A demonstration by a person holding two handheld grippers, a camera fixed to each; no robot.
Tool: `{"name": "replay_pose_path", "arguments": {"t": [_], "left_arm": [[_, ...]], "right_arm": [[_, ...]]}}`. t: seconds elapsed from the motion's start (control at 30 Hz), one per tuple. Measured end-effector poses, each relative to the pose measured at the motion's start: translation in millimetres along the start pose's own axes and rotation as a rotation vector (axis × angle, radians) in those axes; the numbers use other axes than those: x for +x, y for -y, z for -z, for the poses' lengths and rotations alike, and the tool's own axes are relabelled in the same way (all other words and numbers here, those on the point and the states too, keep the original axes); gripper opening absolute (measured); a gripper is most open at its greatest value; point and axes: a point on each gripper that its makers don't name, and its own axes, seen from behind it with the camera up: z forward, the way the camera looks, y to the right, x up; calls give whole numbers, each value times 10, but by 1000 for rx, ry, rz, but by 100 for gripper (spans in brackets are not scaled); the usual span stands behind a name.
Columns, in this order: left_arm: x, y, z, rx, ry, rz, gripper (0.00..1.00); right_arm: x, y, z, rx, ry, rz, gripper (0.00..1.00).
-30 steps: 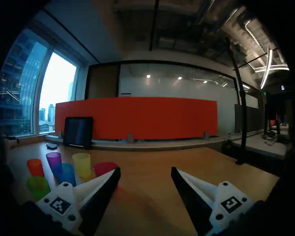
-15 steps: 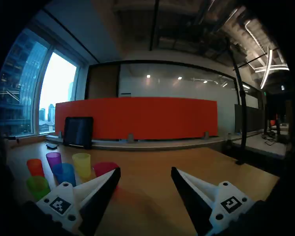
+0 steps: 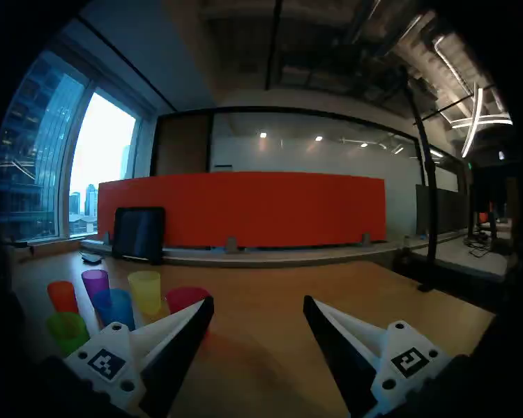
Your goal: Pour water
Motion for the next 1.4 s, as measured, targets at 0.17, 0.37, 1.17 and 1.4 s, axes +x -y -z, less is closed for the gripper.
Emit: {"name": "replay_pose_path", "arguments": {"t": [0.17, 0.37, 1.17, 1.4], "left_arm": [[0, 2, 0, 0, 0, 0, 97], [2, 2, -4, 0, 0, 0, 97], [0, 5, -4, 0, 0, -1, 97], [7, -20, -9, -13, 1, -4, 97]], "right_arm": [[4, -5, -2, 0, 0, 0, 99], [5, -5, 3, 0, 0, 0, 99], [8, 8, 0, 1, 0, 1, 99], [11, 7, 0, 2, 0, 1, 99]]}}
